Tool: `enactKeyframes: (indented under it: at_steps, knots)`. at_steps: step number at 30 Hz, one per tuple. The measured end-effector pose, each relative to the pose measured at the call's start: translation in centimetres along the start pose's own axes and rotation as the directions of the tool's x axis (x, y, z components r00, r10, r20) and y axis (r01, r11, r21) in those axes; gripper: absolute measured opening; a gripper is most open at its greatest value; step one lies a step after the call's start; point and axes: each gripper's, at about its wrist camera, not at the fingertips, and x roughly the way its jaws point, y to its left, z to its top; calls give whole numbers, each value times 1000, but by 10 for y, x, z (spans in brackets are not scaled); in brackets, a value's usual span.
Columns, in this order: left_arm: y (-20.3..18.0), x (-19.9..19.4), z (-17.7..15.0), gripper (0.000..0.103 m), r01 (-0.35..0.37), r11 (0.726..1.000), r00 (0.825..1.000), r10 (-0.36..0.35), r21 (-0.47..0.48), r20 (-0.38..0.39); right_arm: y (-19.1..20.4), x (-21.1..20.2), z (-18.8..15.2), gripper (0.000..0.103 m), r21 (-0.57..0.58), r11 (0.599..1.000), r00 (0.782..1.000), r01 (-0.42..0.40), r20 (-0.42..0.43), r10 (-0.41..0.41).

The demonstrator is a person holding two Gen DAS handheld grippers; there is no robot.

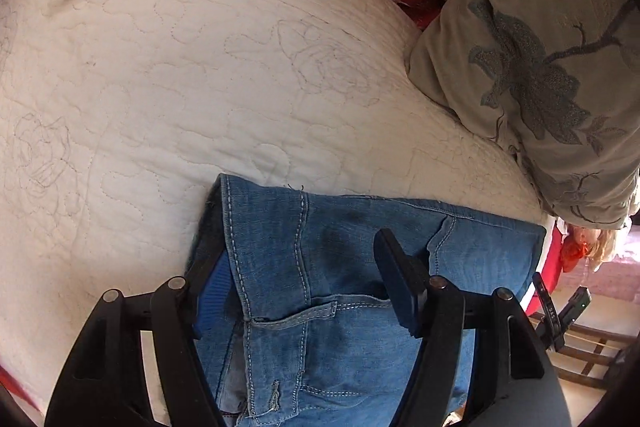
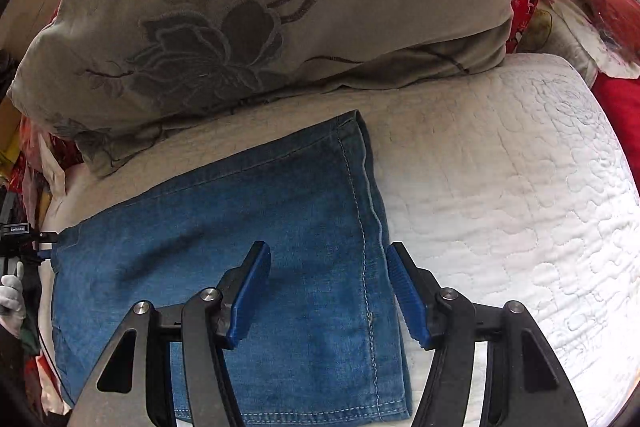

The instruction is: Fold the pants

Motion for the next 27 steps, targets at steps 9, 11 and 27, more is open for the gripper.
enactKeyframes:
  at_steps: [9,11,27]
  knots:
    - [-6,9,3,67,-44,999,999,44,-4,-16,-8,29,41,62,23,999,999,29,26,-29]
    - [-7,9,7,67,-41,999,999,41,-15,-15,-6,41,45,62,10,999,999,36,6,-37]
    - [-31,-61,-33,11,-126,992,972,120,13,202,30,-30,19,7,-139,990,994,14,113,2]
